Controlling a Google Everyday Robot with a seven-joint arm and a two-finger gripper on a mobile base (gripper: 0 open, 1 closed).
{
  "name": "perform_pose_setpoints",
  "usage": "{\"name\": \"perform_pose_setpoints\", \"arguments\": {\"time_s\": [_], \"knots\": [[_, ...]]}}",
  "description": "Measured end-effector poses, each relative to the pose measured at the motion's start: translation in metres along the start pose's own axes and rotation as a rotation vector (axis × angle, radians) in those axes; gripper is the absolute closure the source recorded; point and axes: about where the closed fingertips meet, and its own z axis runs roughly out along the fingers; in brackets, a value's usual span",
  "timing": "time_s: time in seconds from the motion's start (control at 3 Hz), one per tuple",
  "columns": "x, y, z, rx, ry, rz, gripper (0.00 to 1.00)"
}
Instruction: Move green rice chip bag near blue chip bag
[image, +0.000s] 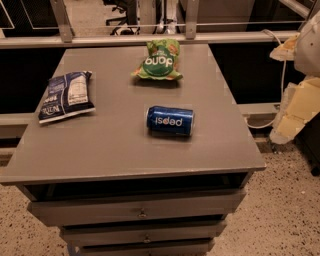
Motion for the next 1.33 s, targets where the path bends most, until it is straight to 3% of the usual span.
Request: {"name": "perform_pose_setpoints", "arguments": {"time_s": [0.33, 0.67, 1.0, 1.33], "knots": [[-0.006, -0.032, -0.020, 0.061, -0.207, 0.050, 0.00], [-0.024, -0.079, -0.035, 0.116, -0.485, 0.106, 0.00], [-0.047, -0.111, -0.038, 0.132, -0.658, 0.163, 0.00], [-0.059, -0.125, -0.014, 0.130, -0.727, 0.236, 0.00]]}}
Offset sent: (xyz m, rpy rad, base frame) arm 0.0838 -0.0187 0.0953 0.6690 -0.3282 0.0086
